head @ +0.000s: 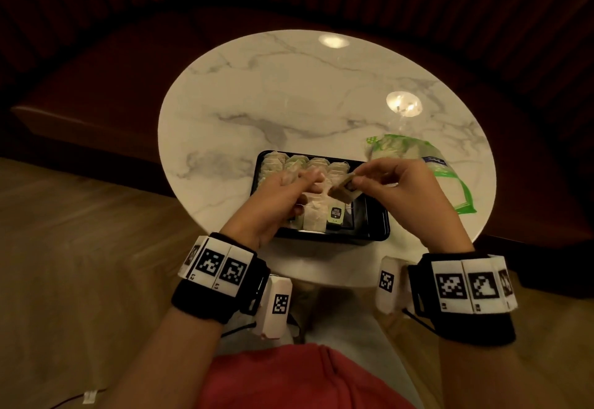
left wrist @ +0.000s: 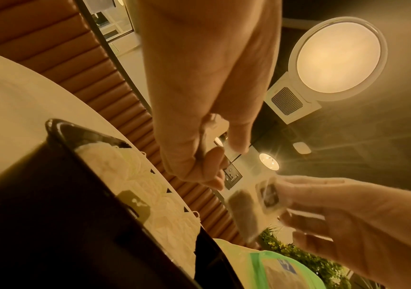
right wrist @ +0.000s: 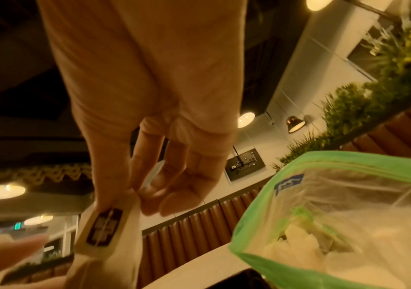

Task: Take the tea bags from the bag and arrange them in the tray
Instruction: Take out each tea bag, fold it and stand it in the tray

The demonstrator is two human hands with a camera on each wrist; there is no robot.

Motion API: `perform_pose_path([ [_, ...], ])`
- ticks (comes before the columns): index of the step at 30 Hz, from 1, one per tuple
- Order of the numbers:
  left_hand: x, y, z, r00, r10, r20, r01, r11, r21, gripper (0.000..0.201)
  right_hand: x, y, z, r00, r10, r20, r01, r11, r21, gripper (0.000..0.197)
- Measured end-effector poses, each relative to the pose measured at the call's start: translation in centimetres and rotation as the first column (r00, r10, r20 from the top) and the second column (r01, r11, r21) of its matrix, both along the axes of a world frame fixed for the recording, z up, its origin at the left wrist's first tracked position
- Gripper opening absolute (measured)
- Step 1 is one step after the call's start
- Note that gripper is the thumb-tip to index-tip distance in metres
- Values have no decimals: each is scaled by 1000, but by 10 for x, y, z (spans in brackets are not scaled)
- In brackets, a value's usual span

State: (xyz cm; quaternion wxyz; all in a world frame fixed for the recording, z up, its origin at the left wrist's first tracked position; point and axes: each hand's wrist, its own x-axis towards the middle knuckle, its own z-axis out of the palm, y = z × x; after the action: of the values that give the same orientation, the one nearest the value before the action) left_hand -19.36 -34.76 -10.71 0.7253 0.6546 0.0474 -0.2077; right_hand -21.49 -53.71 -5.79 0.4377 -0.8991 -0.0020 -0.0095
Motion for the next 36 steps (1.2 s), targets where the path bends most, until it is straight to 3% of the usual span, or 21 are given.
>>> perform_pose_path([
  [6, 5, 14, -8, 992, 111, -56, -112, 994, -14, 20, 8, 7, -29, 982, 72, -172, -125, 940, -317, 13],
  [10, 10, 29, -13, 982, 182, 50, -188, 970, 156, 16, 18, 16, -45, 970, 35, -241, -131, 909, -396, 16],
  [14, 17, 48, -25, 961, 203, 189, -260, 898, 357, 11, 31, 21, -61, 975, -85, -205, -18, 890, -457, 14],
  [18, 20, 60, -41, 968, 191, 165, -245, 866, 435, 2, 35, 25, -73, 976, -153, -157, 72, 901, -428, 13],
  [22, 19, 59, -45, 973, 164, 161, -222, 854, 471, 24, 31, 25, -76, 979, -166, -118, 120, 939, -321, 9],
  [25, 19, 60, -46, 970, 165, 176, -233, 835, 498, 26, 24, 19, -76, 977, -179, -114, 139, 946, -294, 16],
  [29, 19, 60, -46, 975, 129, 179, -207, 817, 538, 23, 14, 9, -76, 973, -172, -154, 123, 951, -285, 12],
  [36, 18, 60, -45, 977, 114, 178, -195, 815, 546, 15, 10, 8, -77, 933, -136, -334, 11, 936, -351, 22],
])
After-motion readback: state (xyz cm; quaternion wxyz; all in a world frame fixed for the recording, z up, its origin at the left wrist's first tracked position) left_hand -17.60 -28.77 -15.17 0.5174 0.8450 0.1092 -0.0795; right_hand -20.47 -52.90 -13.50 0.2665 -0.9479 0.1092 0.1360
